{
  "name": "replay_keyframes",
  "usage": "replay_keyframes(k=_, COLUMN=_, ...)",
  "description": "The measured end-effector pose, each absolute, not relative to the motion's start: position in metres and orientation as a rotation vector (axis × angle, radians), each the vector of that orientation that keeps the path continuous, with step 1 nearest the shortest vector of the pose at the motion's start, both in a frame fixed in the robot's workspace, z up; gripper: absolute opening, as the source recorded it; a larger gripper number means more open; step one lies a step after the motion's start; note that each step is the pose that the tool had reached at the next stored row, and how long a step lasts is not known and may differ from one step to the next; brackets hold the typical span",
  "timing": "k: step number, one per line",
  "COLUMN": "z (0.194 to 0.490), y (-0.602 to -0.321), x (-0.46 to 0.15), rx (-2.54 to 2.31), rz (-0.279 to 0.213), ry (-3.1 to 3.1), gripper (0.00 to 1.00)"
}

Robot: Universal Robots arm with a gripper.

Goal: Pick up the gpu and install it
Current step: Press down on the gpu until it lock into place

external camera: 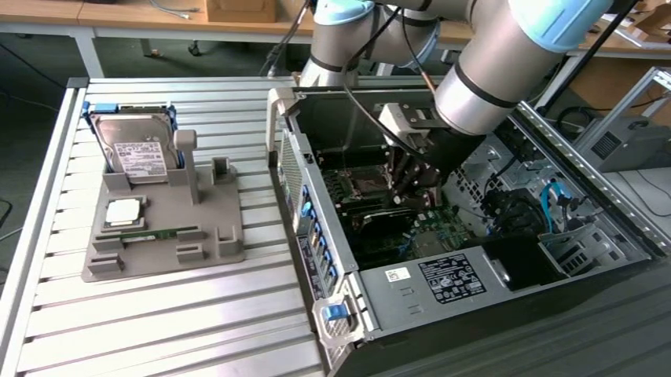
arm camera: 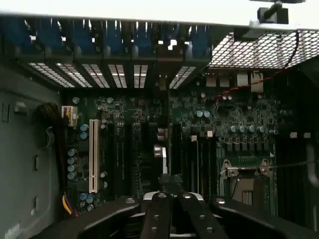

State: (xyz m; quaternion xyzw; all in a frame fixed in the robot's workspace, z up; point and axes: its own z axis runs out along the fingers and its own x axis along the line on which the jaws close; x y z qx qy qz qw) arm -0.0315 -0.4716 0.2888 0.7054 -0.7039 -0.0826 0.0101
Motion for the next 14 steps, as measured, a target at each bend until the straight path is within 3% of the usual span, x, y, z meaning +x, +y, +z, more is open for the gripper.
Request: replay_keyframes(k=14, z=0.289, y=-0.472, x=0.001, rx=2.200, rz=-0.275, ry=-2.196, gripper=0.11)
